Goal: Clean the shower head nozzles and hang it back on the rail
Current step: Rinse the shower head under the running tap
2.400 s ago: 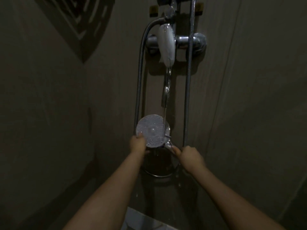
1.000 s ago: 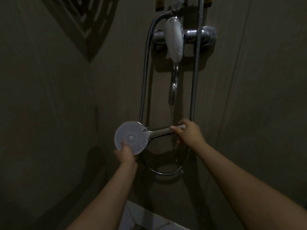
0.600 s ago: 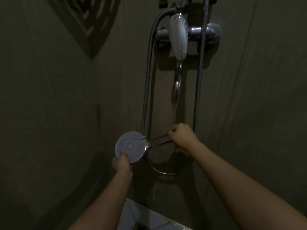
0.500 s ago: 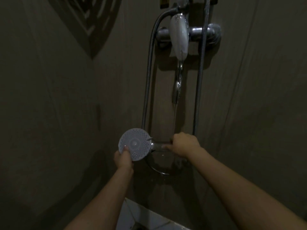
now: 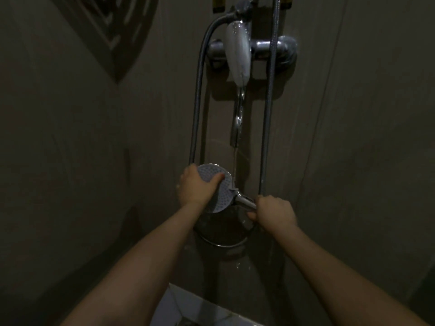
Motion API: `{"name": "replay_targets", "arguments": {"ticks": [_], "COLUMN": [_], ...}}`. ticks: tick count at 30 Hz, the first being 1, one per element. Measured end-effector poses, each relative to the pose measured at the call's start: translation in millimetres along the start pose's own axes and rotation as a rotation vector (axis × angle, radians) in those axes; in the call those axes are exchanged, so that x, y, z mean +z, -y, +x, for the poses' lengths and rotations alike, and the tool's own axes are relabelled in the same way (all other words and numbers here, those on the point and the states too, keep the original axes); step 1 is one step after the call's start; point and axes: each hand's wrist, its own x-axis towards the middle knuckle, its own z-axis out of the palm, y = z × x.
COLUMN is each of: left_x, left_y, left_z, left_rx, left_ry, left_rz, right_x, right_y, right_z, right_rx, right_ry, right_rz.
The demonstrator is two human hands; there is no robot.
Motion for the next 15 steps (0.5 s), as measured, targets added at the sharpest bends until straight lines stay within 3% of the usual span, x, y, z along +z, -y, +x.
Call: {"name": "replay_targets", "arguments": {"ticks": [2,7,15], "left_x": [2.7,3.1,11.6], "left_y": [-11.0,-21.8,-9.9], "left_z": [3.3,7.6,0.2], "left_rx": [0.028,0.054,-0.173], "left_ry": [-0.013,0.091,0.103], "left_rz": [0.069,-0.211,-0.474], "right_x": [-0.3,8.5,9.2], "right_y": [-5.4,-18.6,-13.7], "right_z": [-1.3,-10.3,-10.7], "right_rx": [0.009,0.063,0.185], "right_ry": [-0.018,-0.019,-0.023], "right_rz": [0.005,0.072,0.257]}}
